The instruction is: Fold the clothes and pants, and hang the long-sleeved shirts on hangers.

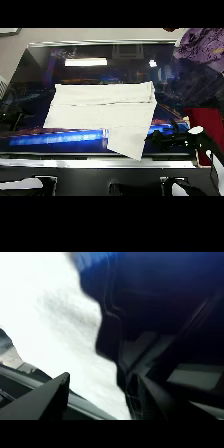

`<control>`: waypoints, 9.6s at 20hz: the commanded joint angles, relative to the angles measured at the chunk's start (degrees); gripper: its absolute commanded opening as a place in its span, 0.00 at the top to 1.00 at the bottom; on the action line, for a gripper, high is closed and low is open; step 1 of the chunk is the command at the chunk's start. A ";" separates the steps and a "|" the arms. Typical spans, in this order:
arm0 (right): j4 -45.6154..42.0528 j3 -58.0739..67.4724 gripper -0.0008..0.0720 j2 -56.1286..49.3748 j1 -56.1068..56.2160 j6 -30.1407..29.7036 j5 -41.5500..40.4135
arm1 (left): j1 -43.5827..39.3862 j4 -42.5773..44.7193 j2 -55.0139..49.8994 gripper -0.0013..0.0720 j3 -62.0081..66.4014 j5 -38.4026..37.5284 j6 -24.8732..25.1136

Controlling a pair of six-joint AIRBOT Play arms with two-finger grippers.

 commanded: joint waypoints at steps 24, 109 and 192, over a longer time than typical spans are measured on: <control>3.39 -0.98 0.95 -0.28 13.38 3.50 -15.21 | 0.13 -7.50 -1.03 0.09 -11.58 7.43 12.59; -3.54 55.80 0.07 -32.00 -6.78 10.21 7.19 | -22.45 7.17 -8.68 0.01 26.58 16.11 -3.98; -10.88 80.37 0.95 -37.62 39.21 46.36 -11.93 | -26.75 6.56 -8.35 0.96 48.78 -9.75 -19.85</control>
